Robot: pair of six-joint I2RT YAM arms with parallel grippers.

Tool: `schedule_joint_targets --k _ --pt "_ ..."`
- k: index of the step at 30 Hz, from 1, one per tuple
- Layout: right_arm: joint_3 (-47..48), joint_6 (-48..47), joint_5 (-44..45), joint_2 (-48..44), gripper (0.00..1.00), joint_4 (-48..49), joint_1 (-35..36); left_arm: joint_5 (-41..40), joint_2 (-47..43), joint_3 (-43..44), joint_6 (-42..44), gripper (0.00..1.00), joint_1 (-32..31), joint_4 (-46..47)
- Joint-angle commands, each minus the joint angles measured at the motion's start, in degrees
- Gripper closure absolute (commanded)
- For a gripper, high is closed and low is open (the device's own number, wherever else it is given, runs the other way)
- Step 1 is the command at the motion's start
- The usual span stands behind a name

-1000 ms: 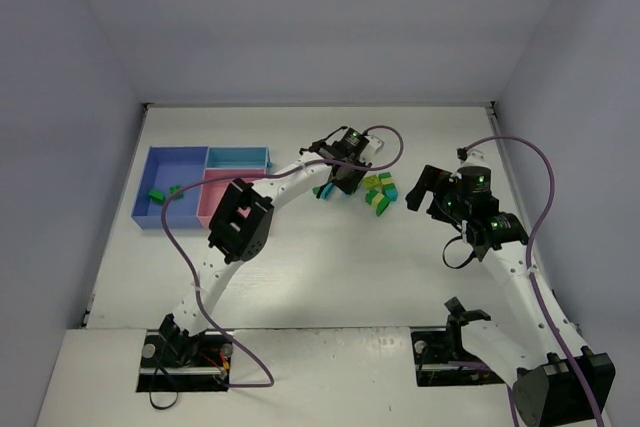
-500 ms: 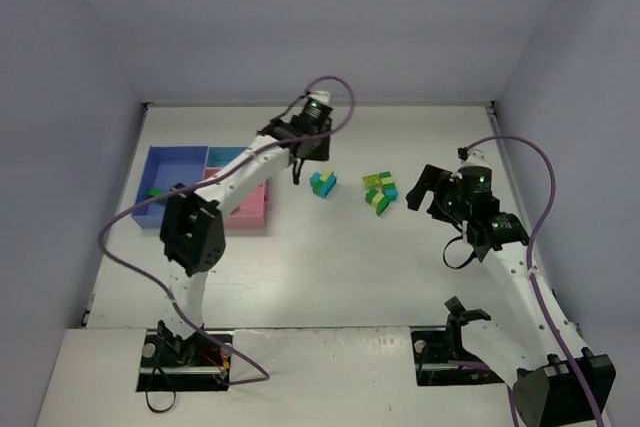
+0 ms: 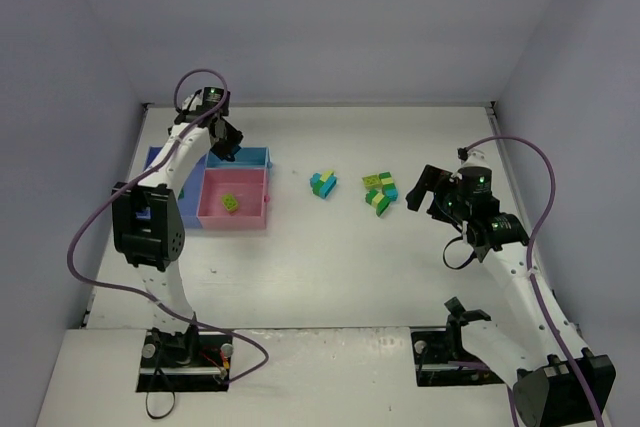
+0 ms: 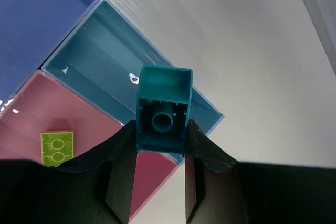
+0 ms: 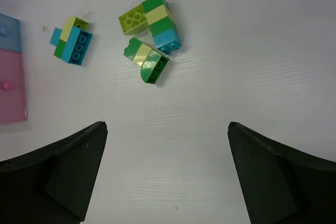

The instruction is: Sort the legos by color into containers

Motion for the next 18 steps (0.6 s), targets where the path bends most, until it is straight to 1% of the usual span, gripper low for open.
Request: schedule_joint_targets --k 1,3,4,7,9,10,11,13,15,17,18 --pt "1.4 -0.2 1.4 -0.5 0.04 1.4 0.5 1.9 0.3 4.4 -4.3 0.87 1.2 0.5" --pt "1.2 -0.2 1.6 -0.7 0.04 1.5 0.5 2.1 1.6 6.5 -4.7 0.86 1.6 -1.2" --pt "1.1 -0.2 1.6 -0.7 0.04 1.4 0.5 2.1 2.6 7.0 -4.7 0.83 1.6 -1.8" --pt "1.0 -0.1 1.8 -0.7 0.04 1.3 0.5 2.3 3.3 6.5 -6.1 0.79 1.7 -2.6" --pt "1.0 -0.1 2.1 -0.8 0.04 1.4 0.5 2.2 3.2 5.5 -7.6 0.71 1.7 -2.9" --pt "1.0 -0.1 2.2 -0.8 0.04 1.4 0.5 2.5 3.2 4.7 -7.9 0.69 1.7 -2.6" --pt "1.0 -0.2 2.2 -0.8 0.04 1.3 0.5 2.7 3.2 4.5 -8.6 0.64 1.7 -2.6" --pt "0.8 -0.1 2.3 -0.7 0.04 1.4 0.5 3.3 3.3 3.8 -9.5 0.63 1.8 -2.3" --pt "0.8 -0.1 2.3 -0.6 0.04 1.5 0.5 3.7 3.3 3.5 -9.8 0.59 1.9 -1.9" --pt "0.8 -0.2 2.4 -0.6 0.04 1.4 0.5 3.7 3.3 3.6 -9.8 0.55 1.9 -1.9" --pt "0.9 -0.2 2.4 -0.4 0.04 1.5 0.4 3.8 3.2 3.6 -9.8 0.51 1.9 -1.9"
